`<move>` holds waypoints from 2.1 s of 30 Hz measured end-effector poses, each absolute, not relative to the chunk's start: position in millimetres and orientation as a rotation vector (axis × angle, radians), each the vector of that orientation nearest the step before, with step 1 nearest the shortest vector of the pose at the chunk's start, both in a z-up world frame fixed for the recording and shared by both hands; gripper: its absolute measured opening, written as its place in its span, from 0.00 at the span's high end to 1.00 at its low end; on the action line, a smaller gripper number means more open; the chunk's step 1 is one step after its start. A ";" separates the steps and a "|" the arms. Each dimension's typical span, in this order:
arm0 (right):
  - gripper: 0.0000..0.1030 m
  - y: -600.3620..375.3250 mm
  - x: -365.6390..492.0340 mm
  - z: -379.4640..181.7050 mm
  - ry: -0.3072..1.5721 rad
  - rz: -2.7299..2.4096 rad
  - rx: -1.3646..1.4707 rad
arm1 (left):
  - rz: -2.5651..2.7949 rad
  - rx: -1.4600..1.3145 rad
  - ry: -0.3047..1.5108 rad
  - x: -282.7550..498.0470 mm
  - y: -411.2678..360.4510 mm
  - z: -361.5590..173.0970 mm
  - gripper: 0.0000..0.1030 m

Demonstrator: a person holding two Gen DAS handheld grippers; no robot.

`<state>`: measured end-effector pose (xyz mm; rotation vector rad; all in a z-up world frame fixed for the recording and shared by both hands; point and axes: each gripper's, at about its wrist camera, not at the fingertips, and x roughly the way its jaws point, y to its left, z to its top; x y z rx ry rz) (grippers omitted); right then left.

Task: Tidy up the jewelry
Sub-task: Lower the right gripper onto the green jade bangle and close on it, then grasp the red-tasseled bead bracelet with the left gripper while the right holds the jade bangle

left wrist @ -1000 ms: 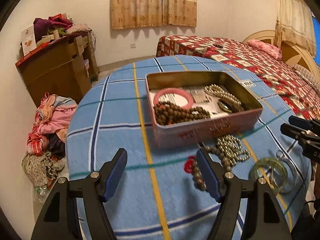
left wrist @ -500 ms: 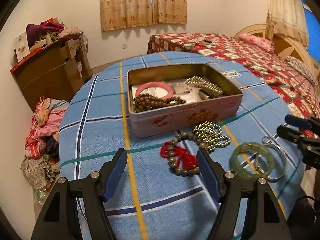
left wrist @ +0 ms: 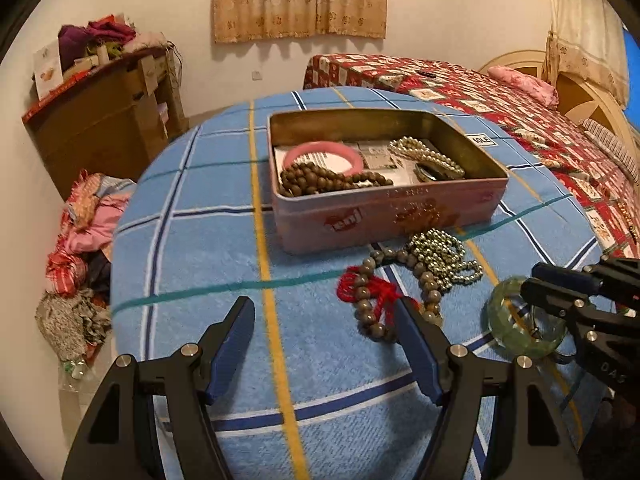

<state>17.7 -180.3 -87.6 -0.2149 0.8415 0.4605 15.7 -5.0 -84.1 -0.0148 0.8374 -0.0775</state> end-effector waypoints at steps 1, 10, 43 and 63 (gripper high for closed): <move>0.87 -180.5 17.6 -87.9 0.843 0.464 -0.217 | -0.081 -0.014 0.841 16.0 -5.5 -85.3 0.30; 0.89 -179.8 14.7 -89.1 0.833 0.477 -0.194 | -0.113 -0.020 0.866 19.4 -10.6 -89.0 0.56; 0.90 -185.1 9.9 -80.6 0.786 0.479 -0.147 | -0.192 -0.037 0.781 9.9 -7.2 -51.2 0.93; 0.90 -189.8 14.7 -80.9 0.804 0.489 -0.130 | -0.200 -0.032 0.910 16.8 -13.5 -85.5 0.92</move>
